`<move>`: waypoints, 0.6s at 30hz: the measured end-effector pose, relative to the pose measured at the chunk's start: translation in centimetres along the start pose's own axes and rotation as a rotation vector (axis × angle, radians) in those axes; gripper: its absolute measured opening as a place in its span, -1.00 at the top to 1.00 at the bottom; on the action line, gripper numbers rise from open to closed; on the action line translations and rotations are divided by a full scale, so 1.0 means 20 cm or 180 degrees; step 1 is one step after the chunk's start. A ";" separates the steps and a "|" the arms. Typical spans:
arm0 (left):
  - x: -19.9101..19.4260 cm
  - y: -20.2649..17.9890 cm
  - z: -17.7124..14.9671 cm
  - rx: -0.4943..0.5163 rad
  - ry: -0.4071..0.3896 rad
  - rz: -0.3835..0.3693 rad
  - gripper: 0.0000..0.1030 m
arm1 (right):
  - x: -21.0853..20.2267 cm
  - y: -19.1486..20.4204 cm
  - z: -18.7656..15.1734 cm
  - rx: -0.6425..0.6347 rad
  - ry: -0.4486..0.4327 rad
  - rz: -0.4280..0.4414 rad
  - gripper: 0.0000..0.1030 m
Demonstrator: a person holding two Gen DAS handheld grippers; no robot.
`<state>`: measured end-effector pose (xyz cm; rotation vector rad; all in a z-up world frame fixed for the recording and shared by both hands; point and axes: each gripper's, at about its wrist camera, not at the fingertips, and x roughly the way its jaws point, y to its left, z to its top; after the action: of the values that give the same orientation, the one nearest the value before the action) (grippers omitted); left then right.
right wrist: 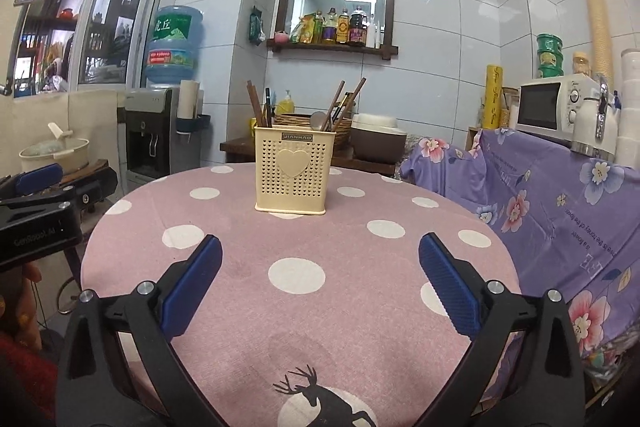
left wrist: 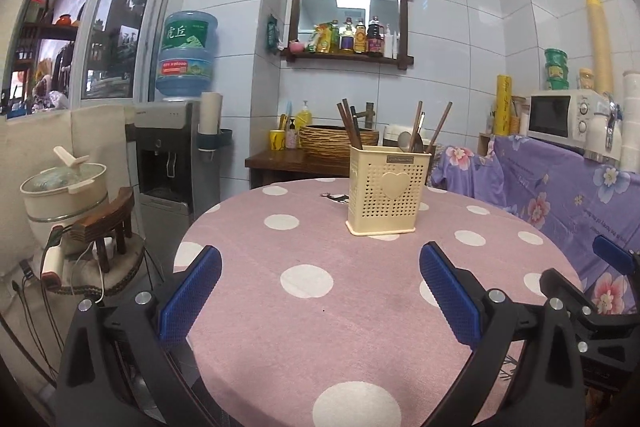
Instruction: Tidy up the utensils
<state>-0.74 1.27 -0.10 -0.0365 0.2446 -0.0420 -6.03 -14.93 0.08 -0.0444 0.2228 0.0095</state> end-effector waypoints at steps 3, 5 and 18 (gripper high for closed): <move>-0.03 0.00 0.00 0.0022 -0.0048 0.0001 -0.91 | -0.02 0.00 0.01 0.0003 -0.0040 -0.0015 -0.89; -0.04 -0.01 0.00 0.0053 -0.0077 -0.0002 -0.91 | -0.03 0.00 0.02 -0.0012 -0.0072 -0.0019 -0.89; -0.03 -0.01 -0.01 0.0016 -0.0013 -0.0020 -0.91 | -0.04 0.00 0.03 -0.0013 -0.0114 -0.0039 -0.89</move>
<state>-1.42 1.12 -0.07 -0.0323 0.2404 -0.0488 -6.73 -14.91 0.85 -0.0497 0.1867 -0.0015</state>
